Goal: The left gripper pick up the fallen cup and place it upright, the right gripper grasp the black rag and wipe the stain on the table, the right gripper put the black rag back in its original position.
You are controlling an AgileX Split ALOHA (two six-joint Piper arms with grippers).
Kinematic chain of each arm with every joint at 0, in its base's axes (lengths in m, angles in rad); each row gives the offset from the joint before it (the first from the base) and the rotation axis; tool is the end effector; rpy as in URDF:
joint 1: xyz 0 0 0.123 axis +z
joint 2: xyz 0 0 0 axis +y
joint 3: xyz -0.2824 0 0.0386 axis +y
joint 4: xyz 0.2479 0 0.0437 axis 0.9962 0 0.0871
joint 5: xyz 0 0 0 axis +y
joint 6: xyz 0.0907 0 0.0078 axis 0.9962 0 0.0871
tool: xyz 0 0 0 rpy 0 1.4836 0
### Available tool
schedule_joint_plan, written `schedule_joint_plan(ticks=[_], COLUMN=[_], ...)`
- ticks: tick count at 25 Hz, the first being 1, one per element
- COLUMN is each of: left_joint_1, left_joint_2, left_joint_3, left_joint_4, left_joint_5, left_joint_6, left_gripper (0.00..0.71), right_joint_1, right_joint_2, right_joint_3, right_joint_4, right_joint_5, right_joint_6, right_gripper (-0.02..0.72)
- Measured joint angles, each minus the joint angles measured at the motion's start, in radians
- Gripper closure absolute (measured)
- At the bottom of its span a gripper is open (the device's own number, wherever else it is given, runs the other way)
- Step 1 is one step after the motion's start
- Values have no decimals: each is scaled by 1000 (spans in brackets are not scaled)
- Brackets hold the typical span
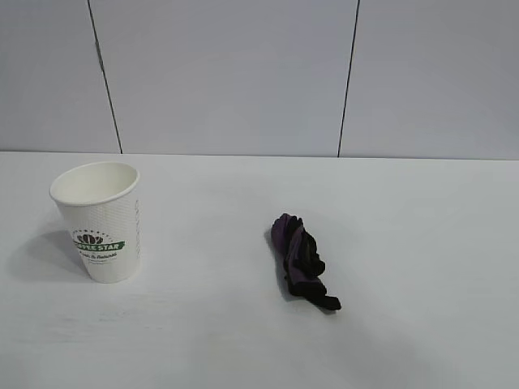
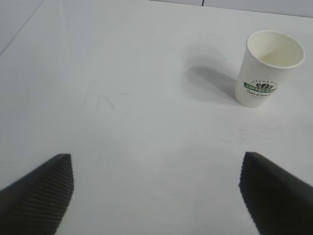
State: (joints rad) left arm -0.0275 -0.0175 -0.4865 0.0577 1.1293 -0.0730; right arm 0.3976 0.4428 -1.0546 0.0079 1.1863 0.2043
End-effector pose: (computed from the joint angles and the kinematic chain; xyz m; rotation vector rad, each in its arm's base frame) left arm -0.0089 0.0050 0.2680 -0.0532 2.1068 0.0096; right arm 0.0178 0.0082 0.4143 -0.2022 2.0701 0.3801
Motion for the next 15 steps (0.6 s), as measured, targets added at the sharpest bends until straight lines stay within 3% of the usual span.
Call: schedule_joint_plan(ticks=[6, 15], left_joint_1=[0, 0], left_joint_2=[0, 0], left_joint_3=[0, 0], left_joint_4=[0, 0], left_joint_5=[0, 0], left_joint_6=[0, 0], left_gripper=[46, 46], right_joint_1=[-110, -243], right_joint_2=[-109, -295], right_joint_3=[123, 329], right_joint_4=[0, -8], right_joint_5=[-1, -56], right_joint_6=[-86, -123], right_gripper=[156, 156])
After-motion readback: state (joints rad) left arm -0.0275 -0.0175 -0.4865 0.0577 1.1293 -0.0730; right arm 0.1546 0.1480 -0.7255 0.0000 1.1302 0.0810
